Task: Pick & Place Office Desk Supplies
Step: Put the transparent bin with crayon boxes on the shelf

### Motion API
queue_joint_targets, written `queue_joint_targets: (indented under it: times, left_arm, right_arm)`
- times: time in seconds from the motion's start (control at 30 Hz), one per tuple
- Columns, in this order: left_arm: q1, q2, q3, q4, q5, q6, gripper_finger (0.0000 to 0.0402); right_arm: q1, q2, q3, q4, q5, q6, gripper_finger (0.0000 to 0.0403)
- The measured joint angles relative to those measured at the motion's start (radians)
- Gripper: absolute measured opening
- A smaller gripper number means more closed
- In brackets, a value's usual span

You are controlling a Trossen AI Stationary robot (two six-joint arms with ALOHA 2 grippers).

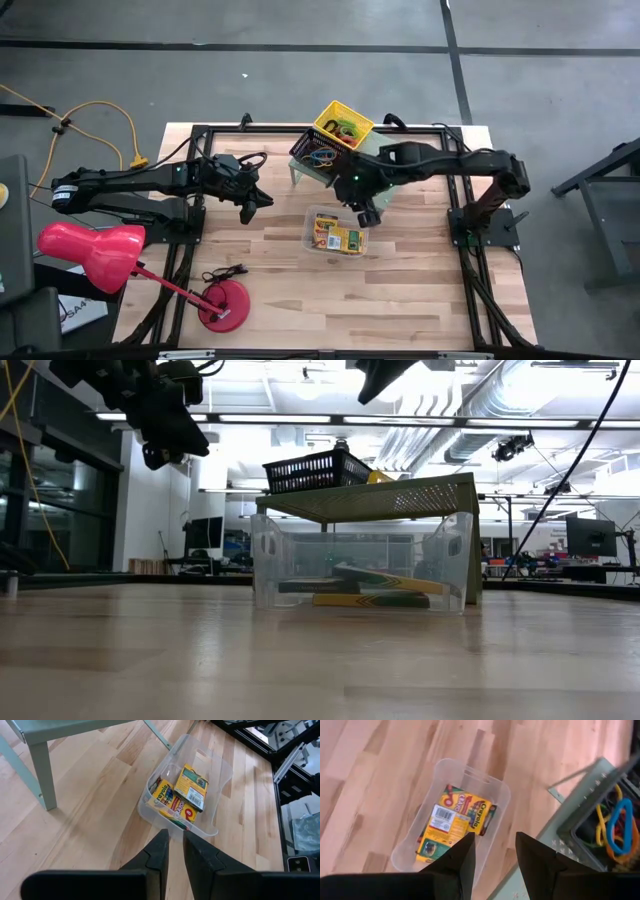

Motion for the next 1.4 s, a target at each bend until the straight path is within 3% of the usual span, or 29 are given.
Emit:
queue_joint_targets:
  times: [0.23,0.77,1.4]
  left_arm:
    - [0.000,0.000,0.000,0.000,0.000,0.000,0.0052]
    - [0.000,0.000,0.000,0.000,0.000,0.000,0.0052]
    - [0.000,0.009,0.000,0.004,0.001,0.000,0.0052]
  right_arm:
    - [0.068,0.028,-0.001,0.005,0.104,0.222,0.0128]
    - [0.240,0.139,0.002,0.147,0.191,0.473,0.0128]
    - [0.325,0.378,0.001,0.215,0.182,0.726,0.0128]
